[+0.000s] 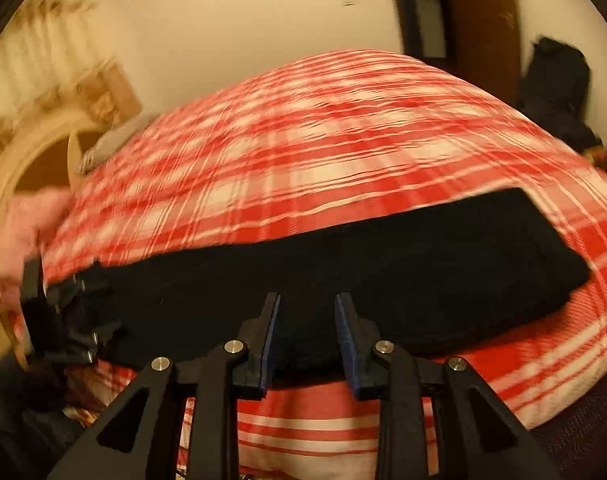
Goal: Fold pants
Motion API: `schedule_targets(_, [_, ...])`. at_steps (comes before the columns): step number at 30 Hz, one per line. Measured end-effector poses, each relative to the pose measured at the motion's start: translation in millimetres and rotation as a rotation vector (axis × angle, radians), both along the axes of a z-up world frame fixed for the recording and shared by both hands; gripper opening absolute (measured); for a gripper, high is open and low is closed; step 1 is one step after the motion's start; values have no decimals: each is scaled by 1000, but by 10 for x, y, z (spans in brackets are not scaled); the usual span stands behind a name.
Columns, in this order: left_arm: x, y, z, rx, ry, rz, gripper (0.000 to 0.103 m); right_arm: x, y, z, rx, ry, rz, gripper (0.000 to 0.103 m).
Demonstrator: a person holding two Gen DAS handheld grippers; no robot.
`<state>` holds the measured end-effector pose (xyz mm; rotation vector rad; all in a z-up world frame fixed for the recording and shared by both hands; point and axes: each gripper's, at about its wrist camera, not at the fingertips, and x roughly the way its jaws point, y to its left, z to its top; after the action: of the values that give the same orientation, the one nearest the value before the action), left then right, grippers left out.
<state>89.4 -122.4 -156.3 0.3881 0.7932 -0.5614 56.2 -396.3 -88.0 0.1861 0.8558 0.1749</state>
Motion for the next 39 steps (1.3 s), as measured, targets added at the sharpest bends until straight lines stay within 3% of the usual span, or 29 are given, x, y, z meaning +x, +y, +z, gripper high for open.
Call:
schedule_targets(3, [82,20,22,21,-1,63,85,70,385,-172,-118,26,28,32])
schedule_targets(6, [146,44,14,26,16,86,89,73,562,-381,-164,77,25,35])
schedule_targets(10, [192,97,-52,25,36,102,91,-45,718,-481,-260,39,43,40])
schedule_targets(12, [201,120,-65,12,42,118,96,-85,732,-476,-254,35,70,49])
schedule_targets(15, [213,140,-80,3,46,135,99,-28,695,-468,-232,43,111,51])
schedule_targets(17, [211,131,-69,7,50,141,99,-19,633,-382,-179,48,117,51])
schedule_targets(20, [160,113,-23,32,28,143,99,-96,393,-168,-83,-19,63,51])
schedule_targets(25, [101,80,67,13,6,141,99,-286,-388,103,28,-110,-160,51])
schedule_targets(31, [121,-8,130,-1,-19,147,99,-504,-1333,160,209,-117,-414,51])
schedule_targets(39, [136,-105,93,25,-7,134,99,-455,-1551,-28,299,-73,-451,50])
